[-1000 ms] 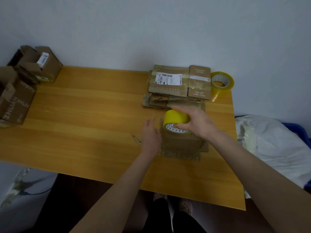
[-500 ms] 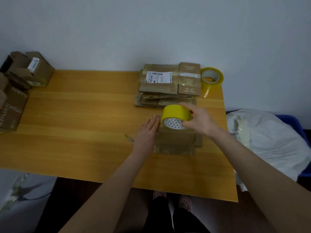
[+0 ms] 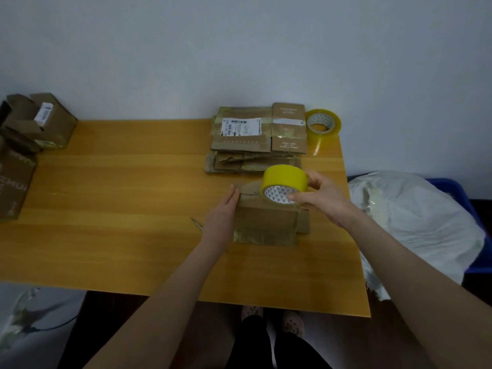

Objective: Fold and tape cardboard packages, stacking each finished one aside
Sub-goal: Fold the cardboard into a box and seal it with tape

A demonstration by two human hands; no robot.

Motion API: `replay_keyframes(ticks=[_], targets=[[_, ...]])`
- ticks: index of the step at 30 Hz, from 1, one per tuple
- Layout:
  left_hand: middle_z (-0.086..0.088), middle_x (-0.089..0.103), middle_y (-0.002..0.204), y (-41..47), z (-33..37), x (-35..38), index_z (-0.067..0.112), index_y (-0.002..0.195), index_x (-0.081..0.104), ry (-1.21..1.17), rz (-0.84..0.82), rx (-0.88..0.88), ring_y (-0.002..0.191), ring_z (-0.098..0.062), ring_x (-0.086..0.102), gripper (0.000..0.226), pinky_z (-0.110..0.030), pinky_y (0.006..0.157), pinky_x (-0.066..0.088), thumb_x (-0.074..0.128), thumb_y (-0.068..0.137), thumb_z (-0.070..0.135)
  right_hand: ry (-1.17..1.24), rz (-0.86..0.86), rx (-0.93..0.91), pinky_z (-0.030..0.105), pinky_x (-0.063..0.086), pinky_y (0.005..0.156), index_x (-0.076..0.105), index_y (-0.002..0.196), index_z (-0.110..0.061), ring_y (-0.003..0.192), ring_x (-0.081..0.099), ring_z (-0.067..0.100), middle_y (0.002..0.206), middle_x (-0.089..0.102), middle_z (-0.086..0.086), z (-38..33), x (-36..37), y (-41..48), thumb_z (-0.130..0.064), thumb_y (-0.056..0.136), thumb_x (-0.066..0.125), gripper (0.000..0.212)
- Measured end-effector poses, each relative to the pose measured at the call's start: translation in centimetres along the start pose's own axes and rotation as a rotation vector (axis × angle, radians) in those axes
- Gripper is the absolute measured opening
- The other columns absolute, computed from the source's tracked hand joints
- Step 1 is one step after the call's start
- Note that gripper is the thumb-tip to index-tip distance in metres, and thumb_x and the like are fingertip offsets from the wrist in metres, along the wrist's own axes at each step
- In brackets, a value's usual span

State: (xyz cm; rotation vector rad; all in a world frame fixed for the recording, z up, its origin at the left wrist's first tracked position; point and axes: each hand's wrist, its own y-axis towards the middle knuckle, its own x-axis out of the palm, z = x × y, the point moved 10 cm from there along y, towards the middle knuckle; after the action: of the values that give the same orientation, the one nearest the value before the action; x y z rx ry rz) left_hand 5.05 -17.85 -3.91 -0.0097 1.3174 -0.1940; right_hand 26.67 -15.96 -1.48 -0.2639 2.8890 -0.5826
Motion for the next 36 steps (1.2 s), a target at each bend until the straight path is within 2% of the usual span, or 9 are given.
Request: replay_keyframes(ticks=[2, 4, 6, 9, 16, 22, 28, 32, 36], targets=[[0.003, 0.015, 0.160, 0.7, -1.6, -1.1, 0.022, 0.151, 0.024, -0.007, 0.014, -0.037, 0.118, -0.028, 0.053, 0.075, -0.039, 0.087, 0.050, 0.045, 0.087, -0.011, -0.027, 0.017, -0.042, 0.030, 0.052, 0.085, 0.058, 0.121, -0.024, 0.105, 0.057, 0.008, 0.114, 0.062, -0.006, -0.6, 2.1, 0.8, -0.016, 0.073, 0.082, 0.054], [-0.001, 0.015, 0.159, 1.4, -3.2, -2.0, 0.025, 0.151, 0.020, 0.080, 0.029, -0.062, 0.136, -0.030, 0.035, 0.073, -0.045, 0.105, 0.036, 0.044, 0.090, -0.006, -0.043, 0.040, -0.077, 0.019, 0.047, 0.074, 0.056, 0.117, -0.021, 0.097, 0.055, 0.006, 0.105, 0.059, -0.011, -1.6, 4.6, 1.4, -0.014, 0.073, 0.081, 0.051], [-0.004, 0.007, 0.160, 1.9, -3.2, -2.1, 0.019, 0.153, 0.009, 0.228, 0.003, -0.045, 0.147, -0.027, 0.008, 0.069, -0.047, 0.116, 0.013, 0.041, 0.095, 0.001, -0.069, 0.111, -0.111, 0.021, 0.048, 0.075, 0.055, 0.119, -0.022, 0.098, 0.056, 0.012, 0.102, 0.058, -0.011, -2.2, 5.4, 2.0, -0.015, 0.075, 0.081, 0.052], [-0.011, -0.010, 0.160, 1.9, -2.0, -0.1, 0.007, 0.151, -0.007, 0.251, -0.069, -0.011, 0.147, -0.025, -0.007, 0.070, -0.036, 0.120, 0.001, 0.039, 0.098, 0.006, -0.251, 0.129, -0.149, 0.029, 0.047, 0.085, 0.049, 0.134, -0.020, 0.108, 0.053, 0.017, 0.115, 0.056, -0.004, -2.8, 5.4, 2.4, -0.016, 0.077, 0.079, 0.064], [-0.014, -0.017, 0.158, 1.2, -2.3, 1.2, 0.008, 0.149, -0.016, 0.258, -0.118, 0.019, 0.147, -0.027, -0.011, 0.078, -0.037, 0.121, 0.001, 0.043, 0.097, 0.012, -0.496, 0.065, -0.291, 0.047, 0.053, 0.086, 0.044, 0.135, -0.039, 0.109, 0.053, 0.023, 0.125, 0.053, -0.001, -5.0, 5.7, 1.9, -0.012, 0.077, 0.073, 0.071], [-0.017, -0.017, 0.157, 1.2, -2.1, 1.0, 0.007, 0.149, -0.015, 0.267, -0.134, 0.021, 0.147, -0.029, -0.010, 0.079, -0.037, 0.120, 0.000, 0.044, 0.097, 0.010, -0.786, 0.097, -0.277, 0.041, 0.052, 0.077, 0.039, 0.140, -0.047, 0.096, 0.050, 0.021, 0.106, 0.051, 0.003, -6.0, 4.0, 1.4, -0.020, 0.081, 0.065, 0.070], [-0.016, -0.019, 0.157, 0.9, -2.0, 1.0, 0.018, 0.149, -0.020, 0.248, -0.158, 0.009, 0.146, -0.028, -0.012, 0.089, -0.037, 0.120, 0.001, 0.051, 0.095, 0.012, -0.873, 0.072, -0.194, 0.039, 0.049, 0.085, 0.039, 0.140, -0.047, 0.109, 0.049, 0.024, 0.117, 0.051, 0.005, -5.0, 2.4, 0.9, -0.022, 0.085, 0.064, 0.066], [-0.025, -0.022, 0.153, 0.9, -1.1, 1.0, 0.034, 0.148, -0.021, 0.249, -0.222, -0.027, 0.144, -0.037, -0.016, 0.095, -0.043, 0.120, 0.001, 0.056, 0.093, 0.016, -0.665, 0.082, -0.215, 0.033, 0.046, 0.084, 0.041, 0.141, -0.035, 0.110, 0.051, 0.022, 0.125, 0.051, 0.002, -5.2, 1.9, 0.2, -0.016, 0.080, 0.071, 0.071], [-0.021, -0.014, 0.157, 1.0, 2.9, 1.5, 0.007, 0.150, -0.012, 0.271, -0.183, 0.032, 0.145, -0.034, -0.012, 0.078, -0.043, 0.119, -0.001, 0.045, 0.098, 0.020, -0.393, 0.117, -0.194, 0.028, 0.046, 0.072, 0.052, 0.126, -0.023, 0.102, 0.055, 0.020, 0.117, 0.056, -0.001, -3.9, 0.6, -0.4, -0.018, 0.077, 0.078, 0.056]])
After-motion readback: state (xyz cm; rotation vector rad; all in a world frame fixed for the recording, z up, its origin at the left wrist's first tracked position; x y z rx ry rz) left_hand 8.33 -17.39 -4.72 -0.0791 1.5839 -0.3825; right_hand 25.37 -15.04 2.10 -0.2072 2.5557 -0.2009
